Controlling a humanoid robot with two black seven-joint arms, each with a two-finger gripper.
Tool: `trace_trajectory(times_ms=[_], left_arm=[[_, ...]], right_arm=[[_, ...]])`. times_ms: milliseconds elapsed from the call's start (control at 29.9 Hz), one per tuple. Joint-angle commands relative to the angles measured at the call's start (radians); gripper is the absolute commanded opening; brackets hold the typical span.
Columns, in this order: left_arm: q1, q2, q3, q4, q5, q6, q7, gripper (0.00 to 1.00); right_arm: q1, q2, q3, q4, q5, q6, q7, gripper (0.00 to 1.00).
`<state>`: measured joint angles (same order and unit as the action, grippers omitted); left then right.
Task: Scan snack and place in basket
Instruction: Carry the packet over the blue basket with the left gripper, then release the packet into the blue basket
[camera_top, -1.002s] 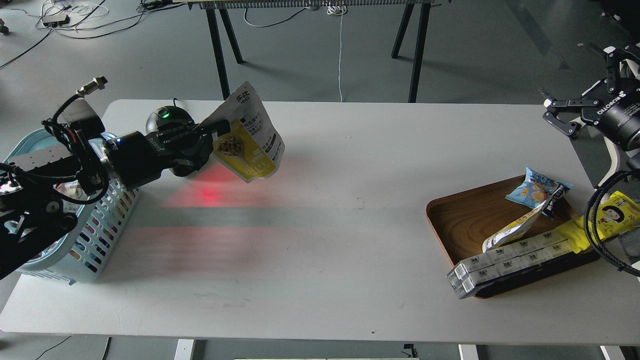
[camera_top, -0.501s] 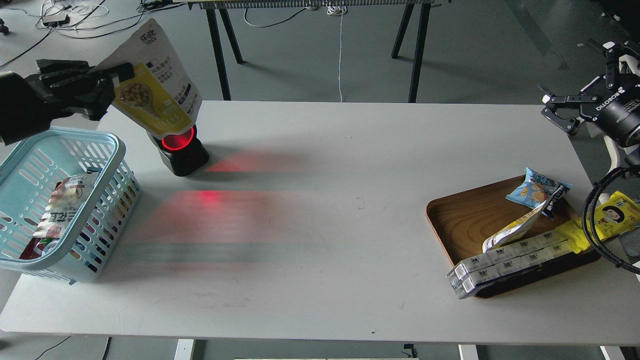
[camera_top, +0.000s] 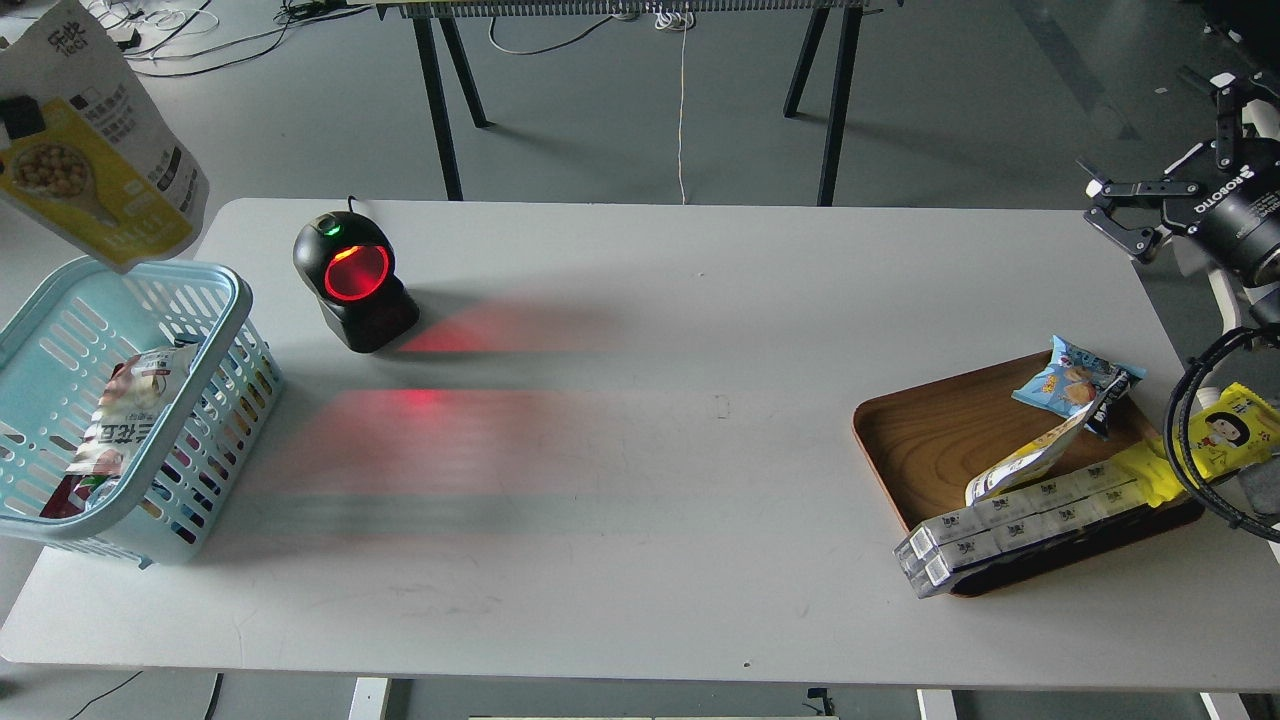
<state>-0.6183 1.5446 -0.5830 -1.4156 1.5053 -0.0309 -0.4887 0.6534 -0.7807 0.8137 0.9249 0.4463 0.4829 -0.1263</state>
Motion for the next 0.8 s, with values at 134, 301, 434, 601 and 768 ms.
trace_trajectory(times_ms=[134, 301, 434, 601, 768], left_arm=[[0.0, 0.017, 0.147, 0.029, -0.014, 0.071, 0.0, 0.01], [0.0, 0.018, 0.239, 0.066, -0.049, 0.121, 0.0, 0.01], [0.0, 0.019, 0.308, 0.099, -0.073, 0.16, 0.0, 0.01], [0.0, 0.019, 0.39, 0.118, -0.083, 0.196, 0.0, 0.01], [0.002, 0.02, 0.469, 0.118, -0.108, 0.241, 0.0, 0.01]], right_arm=[[0.0, 0.001, 0.009, 0.0, 0.0, 0.003, -0.001, 0.96], [0.0, 0.001, 0.009, 0.0, 0.0, 0.003, -0.001, 0.96], [0.0, 0.001, 0.009, 0.0, 0.0, 0.003, -0.001, 0.96], [0.0, 0.0, 0.009, 0.0, 0.0, 0.003, -0.001, 0.96], [0.0, 0.0, 0.007, 0.0, 0.0, 0.003, -0.001, 0.96]])
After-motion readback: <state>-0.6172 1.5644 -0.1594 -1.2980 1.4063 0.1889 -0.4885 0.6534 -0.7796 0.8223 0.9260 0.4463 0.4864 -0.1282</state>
